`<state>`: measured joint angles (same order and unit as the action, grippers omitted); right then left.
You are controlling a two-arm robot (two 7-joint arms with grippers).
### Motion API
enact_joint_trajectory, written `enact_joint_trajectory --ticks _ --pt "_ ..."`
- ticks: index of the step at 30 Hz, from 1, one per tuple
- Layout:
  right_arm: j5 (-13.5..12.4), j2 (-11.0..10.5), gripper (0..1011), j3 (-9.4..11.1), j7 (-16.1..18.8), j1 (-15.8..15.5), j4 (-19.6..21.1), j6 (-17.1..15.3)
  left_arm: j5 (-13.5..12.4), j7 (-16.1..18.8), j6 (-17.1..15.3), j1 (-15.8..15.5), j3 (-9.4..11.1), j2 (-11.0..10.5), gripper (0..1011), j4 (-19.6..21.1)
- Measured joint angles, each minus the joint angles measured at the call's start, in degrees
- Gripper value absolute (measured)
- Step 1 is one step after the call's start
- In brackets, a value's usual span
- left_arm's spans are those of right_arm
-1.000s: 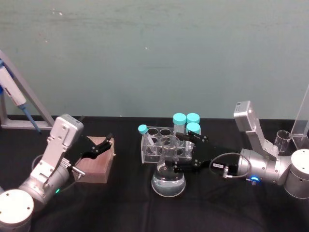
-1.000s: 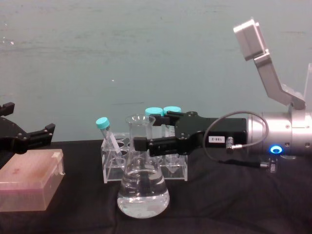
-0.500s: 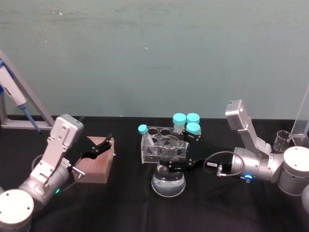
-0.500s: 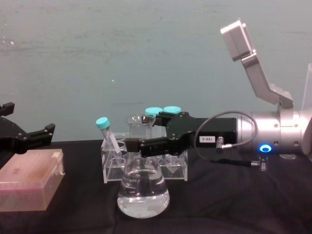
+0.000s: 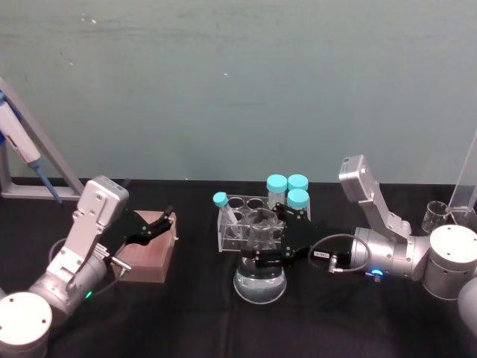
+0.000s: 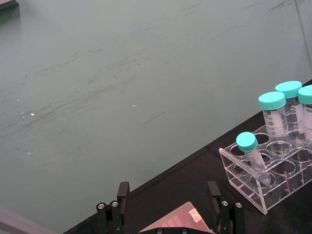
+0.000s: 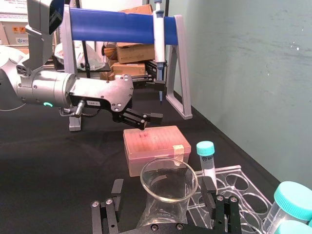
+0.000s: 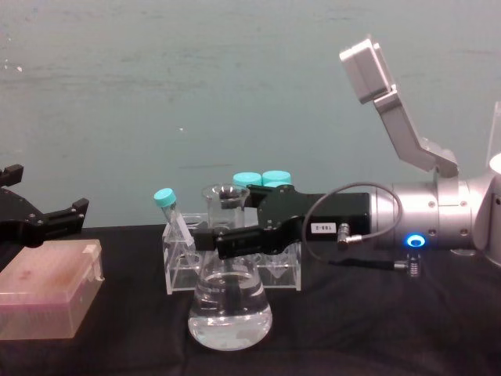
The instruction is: Place the experimental apparatus aside using one hand.
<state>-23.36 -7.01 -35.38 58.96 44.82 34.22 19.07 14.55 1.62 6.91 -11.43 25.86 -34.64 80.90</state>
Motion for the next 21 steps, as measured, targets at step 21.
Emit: enact_joint_trajectory --ticks 21 --pt "0.7 0.6 1003 0.3 -0.4 0.5 -1.0 -0.2 0.0 0.0 0.0 0.0 0.0 0.0 1000 0.0"
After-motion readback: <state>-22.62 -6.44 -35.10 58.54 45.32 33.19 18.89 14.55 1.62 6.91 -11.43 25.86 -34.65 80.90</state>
